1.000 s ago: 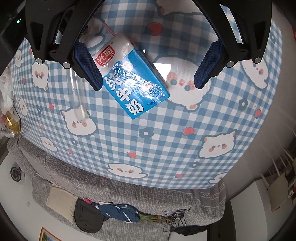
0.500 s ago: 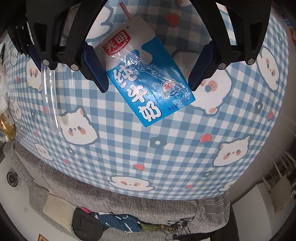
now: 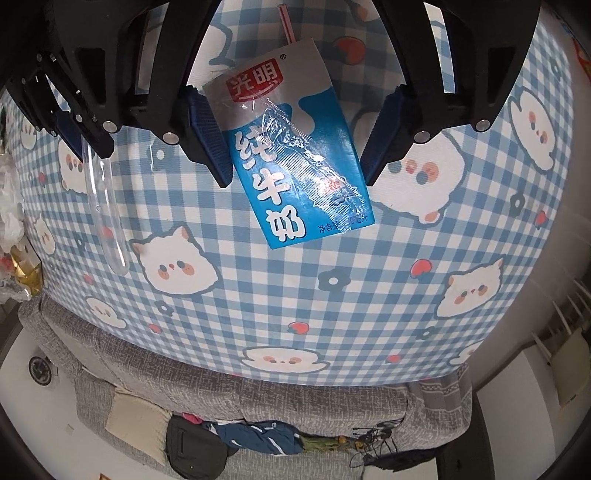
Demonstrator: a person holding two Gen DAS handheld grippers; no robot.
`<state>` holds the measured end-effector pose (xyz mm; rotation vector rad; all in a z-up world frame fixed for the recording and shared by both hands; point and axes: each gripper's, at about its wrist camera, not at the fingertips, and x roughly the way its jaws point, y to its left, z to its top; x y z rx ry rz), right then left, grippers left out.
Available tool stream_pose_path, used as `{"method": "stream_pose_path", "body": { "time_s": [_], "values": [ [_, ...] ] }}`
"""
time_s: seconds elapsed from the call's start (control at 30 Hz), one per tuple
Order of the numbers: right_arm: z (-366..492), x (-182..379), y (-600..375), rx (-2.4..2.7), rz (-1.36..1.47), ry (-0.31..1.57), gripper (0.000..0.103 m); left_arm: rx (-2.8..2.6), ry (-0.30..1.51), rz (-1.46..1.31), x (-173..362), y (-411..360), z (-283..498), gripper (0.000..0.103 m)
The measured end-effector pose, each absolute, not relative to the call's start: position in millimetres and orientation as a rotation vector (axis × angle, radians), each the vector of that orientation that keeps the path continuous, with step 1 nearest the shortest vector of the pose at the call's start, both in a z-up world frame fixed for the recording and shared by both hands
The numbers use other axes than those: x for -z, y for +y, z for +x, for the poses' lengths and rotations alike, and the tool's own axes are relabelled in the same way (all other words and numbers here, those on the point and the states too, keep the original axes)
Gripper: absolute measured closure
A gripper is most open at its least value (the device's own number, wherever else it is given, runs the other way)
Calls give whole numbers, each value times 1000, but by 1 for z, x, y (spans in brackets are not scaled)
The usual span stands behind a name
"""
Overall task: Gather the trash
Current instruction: 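Grasp the milk carton with the left tool while the right tool grasps the clear tube, then lift and carry the milk carton and clear tube with both tools to the bin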
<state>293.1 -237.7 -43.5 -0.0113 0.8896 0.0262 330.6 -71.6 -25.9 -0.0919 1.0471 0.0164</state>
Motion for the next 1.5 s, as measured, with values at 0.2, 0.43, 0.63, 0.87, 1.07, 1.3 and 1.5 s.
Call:
{"method": "stream_pose_path", "body": {
  "time_s": [0.2, 0.43, 0.63, 0.87, 1.07, 1.3, 1.5],
  "values": [
    [280, 35, -233, -26, -15, 880, 78, -4, 1037, -90, 20, -63, 315, 35],
    [256, 21, -225, -24, -24, 866, 78, 9, 1012, -89, 5, -54, 285, 37],
    [229, 12, -221, -18, -37, 855, 78, 31, 1013, -83, -3, -48, 257, 72],
    [201, 9, -218, -12, -46, 859, 78, 35, 1023, -95, -3, -49, 233, 70],
    [189, 13, -217, -3, -82, 863, 78, -42, 993, -66, -5, -55, 239, 20],
    [203, 17, -223, 6, -89, 872, 78, -61, 1060, -47, 22, -65, 269, 16],
    [215, 21, -222, -1, -89, 876, 78, -65, 1081, -37, 35, -68, 282, 18]
  ]
}}
